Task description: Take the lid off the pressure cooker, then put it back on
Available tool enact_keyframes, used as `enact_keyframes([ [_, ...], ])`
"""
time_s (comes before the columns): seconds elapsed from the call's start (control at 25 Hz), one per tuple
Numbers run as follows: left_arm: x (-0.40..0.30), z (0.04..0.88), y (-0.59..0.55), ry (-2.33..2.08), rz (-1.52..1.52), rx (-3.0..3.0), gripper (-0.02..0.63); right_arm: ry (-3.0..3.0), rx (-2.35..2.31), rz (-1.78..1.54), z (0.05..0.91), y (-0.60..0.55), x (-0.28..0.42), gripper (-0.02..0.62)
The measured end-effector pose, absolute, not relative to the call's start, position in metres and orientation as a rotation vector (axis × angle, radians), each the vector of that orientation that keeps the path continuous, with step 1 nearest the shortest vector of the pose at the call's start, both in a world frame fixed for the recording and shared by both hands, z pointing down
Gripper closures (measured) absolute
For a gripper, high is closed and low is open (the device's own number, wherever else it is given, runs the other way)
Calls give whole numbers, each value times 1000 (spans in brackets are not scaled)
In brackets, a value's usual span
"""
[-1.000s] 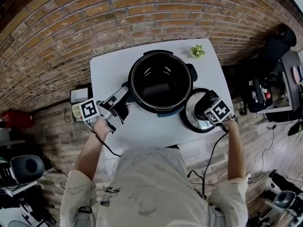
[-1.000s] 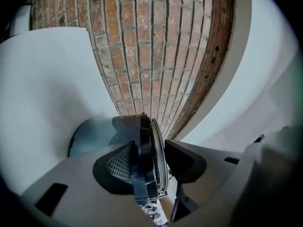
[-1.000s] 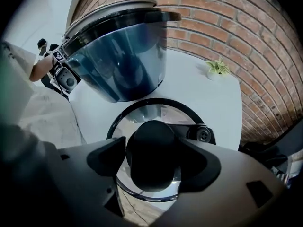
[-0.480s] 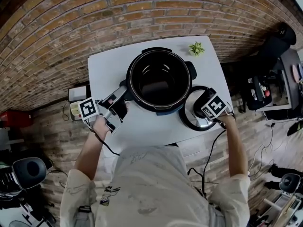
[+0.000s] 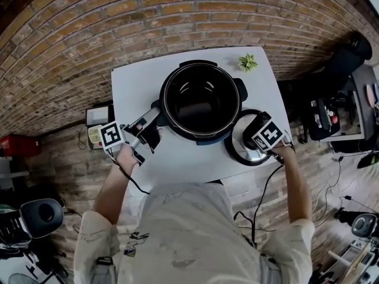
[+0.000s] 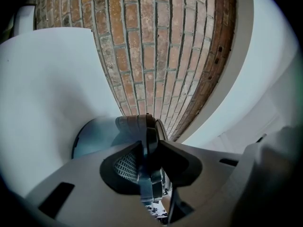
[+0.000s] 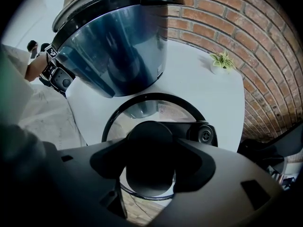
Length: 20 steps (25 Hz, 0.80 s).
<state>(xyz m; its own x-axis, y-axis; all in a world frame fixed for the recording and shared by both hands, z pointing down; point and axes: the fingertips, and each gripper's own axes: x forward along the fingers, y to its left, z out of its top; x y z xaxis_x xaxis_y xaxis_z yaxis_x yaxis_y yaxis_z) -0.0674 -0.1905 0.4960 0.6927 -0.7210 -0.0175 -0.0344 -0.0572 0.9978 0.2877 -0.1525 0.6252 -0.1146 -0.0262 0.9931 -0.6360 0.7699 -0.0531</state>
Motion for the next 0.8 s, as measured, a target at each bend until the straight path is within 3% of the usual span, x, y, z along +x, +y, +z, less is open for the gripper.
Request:
enact_keyframes([
  [0.32, -68, 496, -190, -646, -639, 1537, 485, -1650, 597, 595, 582, -161, 298, 301],
  [0.8, -69, 497, -191, -648, -643, 1540, 486, -1666, 580, 471, 449, -179, 310, 301],
])
